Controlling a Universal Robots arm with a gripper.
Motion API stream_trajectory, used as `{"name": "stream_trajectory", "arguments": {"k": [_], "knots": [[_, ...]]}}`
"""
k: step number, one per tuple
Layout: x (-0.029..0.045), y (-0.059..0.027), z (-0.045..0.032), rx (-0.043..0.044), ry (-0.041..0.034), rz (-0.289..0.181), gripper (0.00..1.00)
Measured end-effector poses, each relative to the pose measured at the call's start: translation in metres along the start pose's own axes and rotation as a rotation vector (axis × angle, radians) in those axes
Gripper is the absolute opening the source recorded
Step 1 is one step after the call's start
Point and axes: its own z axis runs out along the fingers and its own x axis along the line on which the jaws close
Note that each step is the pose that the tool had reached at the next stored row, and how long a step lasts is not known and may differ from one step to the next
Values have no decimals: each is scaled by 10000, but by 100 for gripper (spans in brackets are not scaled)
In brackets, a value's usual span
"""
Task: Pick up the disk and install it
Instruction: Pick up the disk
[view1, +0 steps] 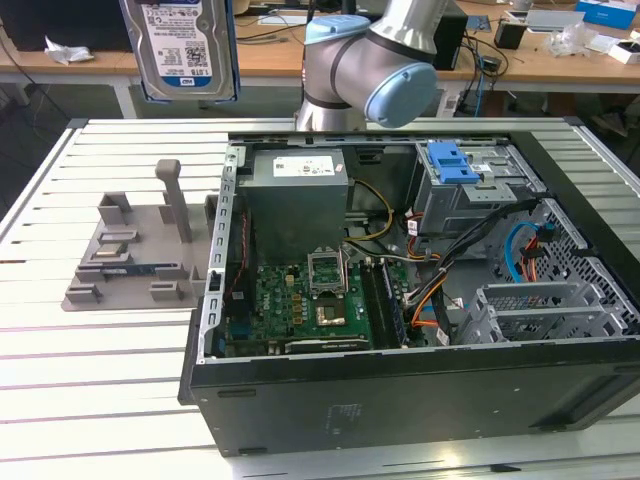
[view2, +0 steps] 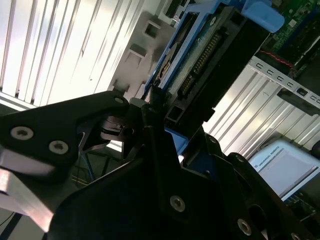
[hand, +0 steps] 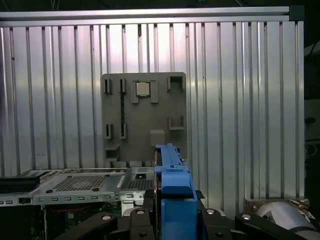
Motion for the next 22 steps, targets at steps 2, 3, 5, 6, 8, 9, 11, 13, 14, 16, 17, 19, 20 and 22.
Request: {"name": "stream_trajectory", "arguments": {"k": [2,3,5,6,8,9,11,13,14,16,17,19,20,22], "knots": [[24,-19,1,0,0,-2,37],[42,-23,1,0,0,0,37],[84,-27,1,-1,0,1,37],[106,-29,1,-1,1,0,37],[148,-34,1,0,0,-1,37],[160,-35,1,0,0,0,37],[188,-39,1,-1,1,0,37],[217,-44,2,0,0,0,37],[232,-47,2,-1,1,0,37],[252,-50,2,0,1,-1,37],[261,-52,3,0,1,-1,37],[290,-57,3,0,0,0,37],[301,-60,4,0,0,0,37],[317,-64,4,0,0,0,37]]}}
